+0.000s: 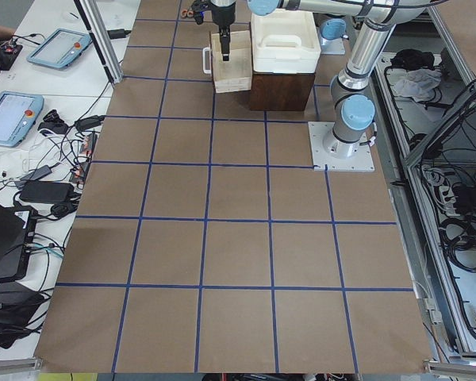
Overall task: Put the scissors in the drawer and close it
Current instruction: 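Move the right gripper down toward the grey-and-orange scissors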
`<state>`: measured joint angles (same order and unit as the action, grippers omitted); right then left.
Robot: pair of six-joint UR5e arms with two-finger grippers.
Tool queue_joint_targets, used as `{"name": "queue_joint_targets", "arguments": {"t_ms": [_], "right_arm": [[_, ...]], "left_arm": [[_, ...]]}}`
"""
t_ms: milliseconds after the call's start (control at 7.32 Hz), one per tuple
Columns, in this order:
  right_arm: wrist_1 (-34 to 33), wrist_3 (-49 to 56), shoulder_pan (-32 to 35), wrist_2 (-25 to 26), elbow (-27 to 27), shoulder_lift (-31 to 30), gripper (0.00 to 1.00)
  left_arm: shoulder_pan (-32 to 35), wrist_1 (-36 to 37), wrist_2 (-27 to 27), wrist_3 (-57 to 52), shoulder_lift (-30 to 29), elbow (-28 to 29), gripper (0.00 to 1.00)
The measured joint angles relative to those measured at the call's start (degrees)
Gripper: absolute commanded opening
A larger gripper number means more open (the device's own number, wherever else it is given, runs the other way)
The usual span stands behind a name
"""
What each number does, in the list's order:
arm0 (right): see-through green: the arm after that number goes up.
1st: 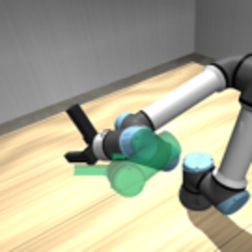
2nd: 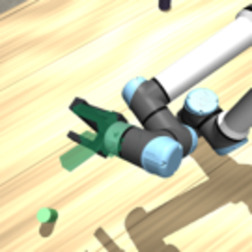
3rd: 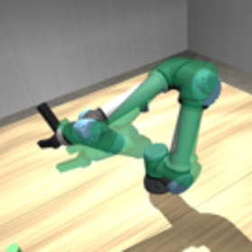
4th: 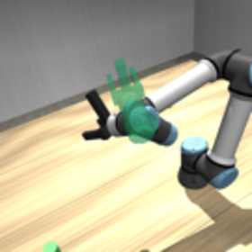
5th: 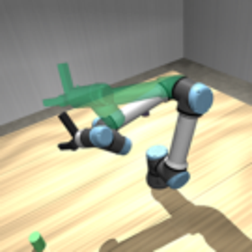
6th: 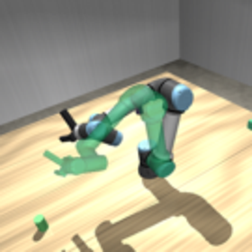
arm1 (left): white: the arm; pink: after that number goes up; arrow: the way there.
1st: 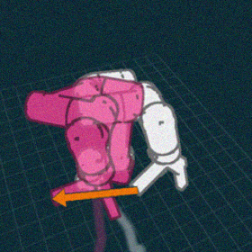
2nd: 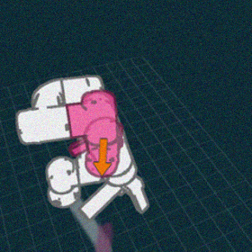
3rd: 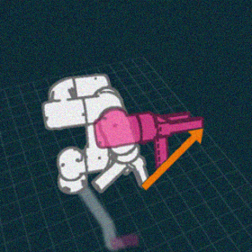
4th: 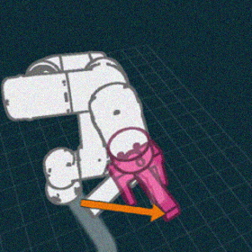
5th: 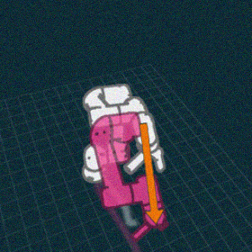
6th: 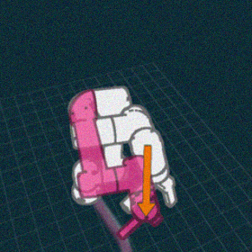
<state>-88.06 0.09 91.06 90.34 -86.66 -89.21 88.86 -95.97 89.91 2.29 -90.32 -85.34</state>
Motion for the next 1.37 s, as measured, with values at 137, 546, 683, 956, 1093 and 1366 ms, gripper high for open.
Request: {"name": "queue_joint_targets", "arguments": {"t_ms": [137, 546, 683, 956, 1093, 1366], "right_arm": [[0.0, 0.0, 0.0, 0.0, 0.0, 0.0, 1.0], [0.1, 0.0, 0.0, 0.0, -0.1, 0.0, 1.0], [0.2, 0.0, 0.0, 0.0, -0.1, 0.0, 1.0], [0.4, 0.9, -0.1, 0.0, -0.2, 0.0, 1.0], [0.3, 3.1, -0.4, 0.0, -0.3, 0.1, 1.0], [0.1, 8.5, -1.2, 0.5, -0.8, 0.2, 1.0]], "left_arm": [[0.0, 0.0, 0.0, 0.0, 0.0, 0.0, 1.0], [0.0, 0.1, 0.0, 0.1, -0.1, 0.0, 1.0], [0.0, 0.1, 0.0, 0.1, -0.1, 0.0, 1.0], [0.0, 0.1, 0.0, 0.1, -0.1, 0.0, 1.0], [0.0, 0.1, 0.0, 0.1, -0.1, 0.0, 1.0], [0.0, 0.0, 0.0, 0.1, -0.1, 0.0, 1.0]]}}
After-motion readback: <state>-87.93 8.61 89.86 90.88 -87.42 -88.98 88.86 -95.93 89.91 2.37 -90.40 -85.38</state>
